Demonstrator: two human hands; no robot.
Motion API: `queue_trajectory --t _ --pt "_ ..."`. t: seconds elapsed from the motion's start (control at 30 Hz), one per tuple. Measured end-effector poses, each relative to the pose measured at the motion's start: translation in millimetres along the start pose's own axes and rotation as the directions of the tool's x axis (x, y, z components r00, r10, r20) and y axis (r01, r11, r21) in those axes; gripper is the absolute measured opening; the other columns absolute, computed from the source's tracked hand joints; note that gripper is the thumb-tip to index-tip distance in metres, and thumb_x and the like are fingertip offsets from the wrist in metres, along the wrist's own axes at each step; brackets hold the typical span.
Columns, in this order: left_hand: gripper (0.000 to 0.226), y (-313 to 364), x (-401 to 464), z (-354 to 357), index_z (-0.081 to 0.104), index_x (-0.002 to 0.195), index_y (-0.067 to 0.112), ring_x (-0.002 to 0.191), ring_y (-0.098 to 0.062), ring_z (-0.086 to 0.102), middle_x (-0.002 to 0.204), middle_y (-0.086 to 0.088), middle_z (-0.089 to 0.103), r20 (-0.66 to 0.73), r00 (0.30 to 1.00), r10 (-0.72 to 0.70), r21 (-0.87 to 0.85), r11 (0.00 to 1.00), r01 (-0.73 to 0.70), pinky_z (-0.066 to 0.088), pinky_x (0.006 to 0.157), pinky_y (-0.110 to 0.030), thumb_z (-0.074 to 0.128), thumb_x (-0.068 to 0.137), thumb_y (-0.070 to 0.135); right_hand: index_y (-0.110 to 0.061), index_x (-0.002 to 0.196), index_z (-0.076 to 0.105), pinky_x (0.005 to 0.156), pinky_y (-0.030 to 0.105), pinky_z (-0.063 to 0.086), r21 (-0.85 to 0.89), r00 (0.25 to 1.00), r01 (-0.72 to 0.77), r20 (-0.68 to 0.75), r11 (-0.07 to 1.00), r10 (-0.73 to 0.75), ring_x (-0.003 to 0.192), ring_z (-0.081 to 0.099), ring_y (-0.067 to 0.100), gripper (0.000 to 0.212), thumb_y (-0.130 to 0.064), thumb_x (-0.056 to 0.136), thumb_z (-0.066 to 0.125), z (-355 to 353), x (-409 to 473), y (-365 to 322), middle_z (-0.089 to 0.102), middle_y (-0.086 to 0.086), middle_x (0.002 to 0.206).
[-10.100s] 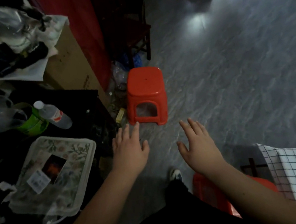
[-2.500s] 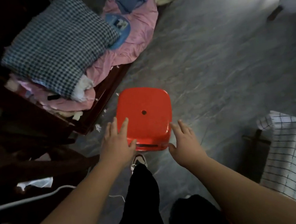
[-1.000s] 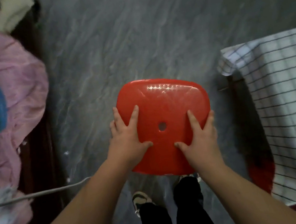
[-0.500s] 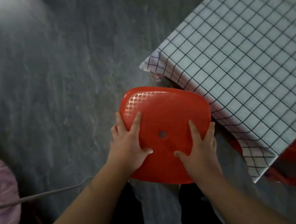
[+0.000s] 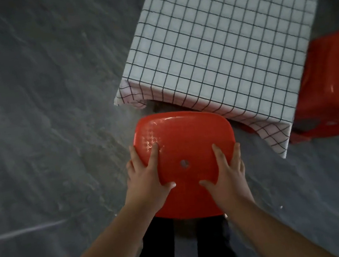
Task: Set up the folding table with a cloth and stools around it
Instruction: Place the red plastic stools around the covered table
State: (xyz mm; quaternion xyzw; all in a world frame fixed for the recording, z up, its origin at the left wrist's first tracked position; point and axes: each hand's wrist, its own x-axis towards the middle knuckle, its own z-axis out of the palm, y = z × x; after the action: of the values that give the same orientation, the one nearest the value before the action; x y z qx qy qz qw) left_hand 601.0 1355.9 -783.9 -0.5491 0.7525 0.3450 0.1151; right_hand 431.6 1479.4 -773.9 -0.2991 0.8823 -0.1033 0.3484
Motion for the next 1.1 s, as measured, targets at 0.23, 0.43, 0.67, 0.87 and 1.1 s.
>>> queue_trajectory --t 0.23,0.43,0.67,0.87,1.1 --pt "0.121 16.1 31.0 22.5 -0.009 0.147 0.055 0.145 -0.041 0.0 0.158 0.0 -0.022 0.107 0.986 0.128 0.1 0.985 -0.139 0.029 0.107 -0.069 0.082 0.068 0.048 -0.062 0.145 -0.004 0.106 0.065 0.038 0.116 0.992 -0.126 -0.01 0.985 0.128 0.15 0.0 0.034 0.111 -0.04 0.077 0.081 23.1 10.5 37.7 -0.029 -0.011 0.16" --pt "0.121 20.3 36.7 28.1 -0.01 0.146 0.055 0.146 -0.042 -0.003 0.159 -0.005 -0.024 0.148 0.976 0.157 0.126 0.976 -0.176 0.024 0.11 -0.068 0.083 0.069 0.048 -0.059 0.146 -0.005 0.106 0.063 0.035 0.142 0.989 -0.133 -0.047 0.981 0.141 0.15 0.001 0.037 0.112 -0.041 0.077 0.081 31.5 8.3 49.4 -0.029 -0.008 0.159" --pt "0.123 22.6 34.8 31.2 -0.011 0.144 0.059 0.147 -0.039 -0.007 0.158 0.001 -0.027 0.169 0.975 0.144 0.12 0.979 -0.166 0.018 0.112 -0.067 0.084 0.067 0.047 -0.058 0.147 -0.007 0.111 0.067 0.029 0.173 0.985 -0.157 -0.042 0.972 0.166 0.149 -0.001 0.039 0.113 -0.039 0.077 0.081 38.7 1.6 53.7 -0.03 -0.006 0.159" --pt "0.121 17.3 33.6 29.3 -0.004 0.143 0.063 0.147 -0.037 0.001 0.159 0.005 -0.02 0.141 0.977 0.16 0.108 0.978 -0.176 0.026 0.109 -0.065 0.086 0.063 0.051 -0.058 0.147 -0.006 0.109 0.066 0.032 0.156 0.987 -0.148 -0.043 0.977 0.156 0.149 0.002 0.04 0.112 -0.041 0.077 0.081 38.0 0.7 56.1 -0.028 -0.007 0.159" --pt "0.124 9.7 24.1 24.3 -0.008 0.143 0.061 0.146 -0.041 0.001 0.158 0.003 -0.021 0.138 0.978 0.154 0.103 0.98 -0.169 0.028 0.107 -0.067 0.086 0.064 0.049 -0.056 0.148 0.0 0.107 0.064 0.038 0.167 0.985 -0.154 -0.047 0.974 0.164 0.149 0.002 0.036 0.111 -0.039 0.076 0.083 34.5 -8.1 43.3 -0.026 -0.011 0.159"
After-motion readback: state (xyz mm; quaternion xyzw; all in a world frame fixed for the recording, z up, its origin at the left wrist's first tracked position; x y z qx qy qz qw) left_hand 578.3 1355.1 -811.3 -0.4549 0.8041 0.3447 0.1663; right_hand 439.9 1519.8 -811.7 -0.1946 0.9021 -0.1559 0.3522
